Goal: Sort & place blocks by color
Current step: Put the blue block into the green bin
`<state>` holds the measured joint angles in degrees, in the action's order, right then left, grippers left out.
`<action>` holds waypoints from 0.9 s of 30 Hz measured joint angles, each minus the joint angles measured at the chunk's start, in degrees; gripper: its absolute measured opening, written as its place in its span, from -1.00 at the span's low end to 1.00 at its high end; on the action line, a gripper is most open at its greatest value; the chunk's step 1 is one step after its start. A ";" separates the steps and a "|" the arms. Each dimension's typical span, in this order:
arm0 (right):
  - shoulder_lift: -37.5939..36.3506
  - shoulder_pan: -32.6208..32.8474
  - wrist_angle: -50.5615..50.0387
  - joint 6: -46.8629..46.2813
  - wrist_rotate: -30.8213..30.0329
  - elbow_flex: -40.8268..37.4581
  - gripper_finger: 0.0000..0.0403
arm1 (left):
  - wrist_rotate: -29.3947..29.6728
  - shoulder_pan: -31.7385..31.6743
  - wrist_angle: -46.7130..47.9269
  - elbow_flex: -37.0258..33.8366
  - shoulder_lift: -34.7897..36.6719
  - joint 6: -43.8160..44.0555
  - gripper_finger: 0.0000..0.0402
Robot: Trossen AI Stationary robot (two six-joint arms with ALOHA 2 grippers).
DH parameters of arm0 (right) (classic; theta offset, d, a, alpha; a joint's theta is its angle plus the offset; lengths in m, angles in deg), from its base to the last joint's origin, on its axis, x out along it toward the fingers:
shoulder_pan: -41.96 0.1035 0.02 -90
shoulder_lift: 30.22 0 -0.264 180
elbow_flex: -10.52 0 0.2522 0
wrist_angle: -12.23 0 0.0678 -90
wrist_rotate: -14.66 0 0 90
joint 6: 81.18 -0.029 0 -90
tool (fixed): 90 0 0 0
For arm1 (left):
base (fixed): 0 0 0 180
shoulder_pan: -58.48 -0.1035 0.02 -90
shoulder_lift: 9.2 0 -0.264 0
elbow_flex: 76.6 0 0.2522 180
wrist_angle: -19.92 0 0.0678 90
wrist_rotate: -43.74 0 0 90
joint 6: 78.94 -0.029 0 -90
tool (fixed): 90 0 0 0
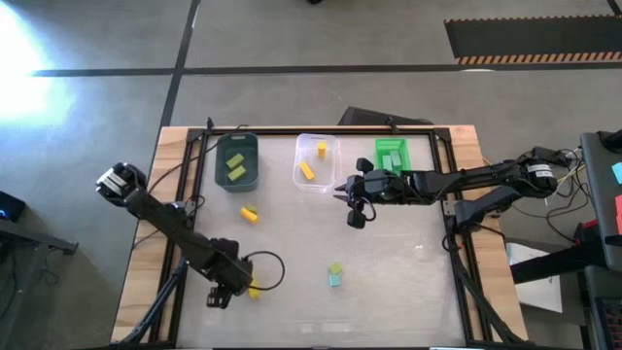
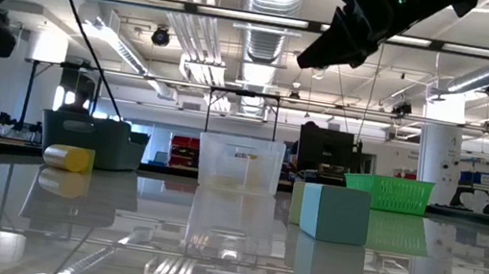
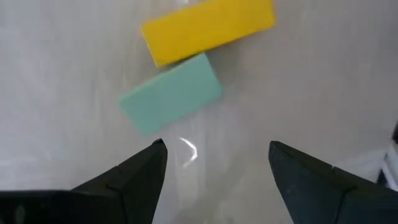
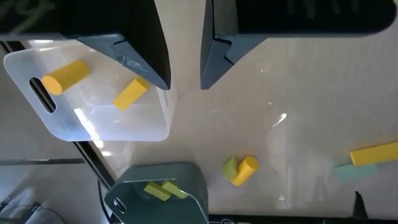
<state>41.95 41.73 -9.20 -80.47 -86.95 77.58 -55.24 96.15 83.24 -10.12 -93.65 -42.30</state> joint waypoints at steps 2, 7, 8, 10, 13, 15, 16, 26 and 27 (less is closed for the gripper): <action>0.00 0.00 0.45 -0.06 -0.01 0.00 -0.61 | 2.06 -0.04 1.17 0.06 1.12 -2.88 0.32; 0.00 0.01 1.29 -0.79 0.00 0.00 -0.65 | 10.51 -0.18 0.58 -1.32 2.23 -12.45 0.32; 0.00 0.17 1.19 -0.95 -0.02 0.00 -0.66 | 11.22 -0.20 0.32 -1.68 2.20 -13.30 0.32; 0.00 0.51 0.95 -1.05 0.02 0.00 -0.66 | 11.16 -0.33 0.52 -2.20 1.96 -13.43 0.32; 0.00 0.89 0.77 0.25 0.02 0.00 -0.66 | 9.49 -0.13 0.59 -2.61 1.89 -13.17 0.32; 0.00 0.87 0.81 0.59 0.02 0.00 -0.66 | 9.36 -0.09 0.45 -2.61 1.95 -13.41 0.32; 0.00 0.86 0.91 0.59 0.00 0.00 -0.66 | 9.32 -0.11 0.50 -2.61 1.95 -13.68 0.32; 0.02 0.72 1.19 -1.22 -0.02 0.00 -0.64 | 13.18 -0.17 -3.86 -2.94 1.99 -17.31 0.32; 0.02 0.72 1.19 -1.20 -0.02 0.00 -0.64 | 13.14 -0.14 -4.10 -3.05 1.89 -17.82 0.32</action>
<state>41.97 42.45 -8.01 -81.68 -86.97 77.58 -42.09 96.01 79.14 -13.17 -91.76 -60.12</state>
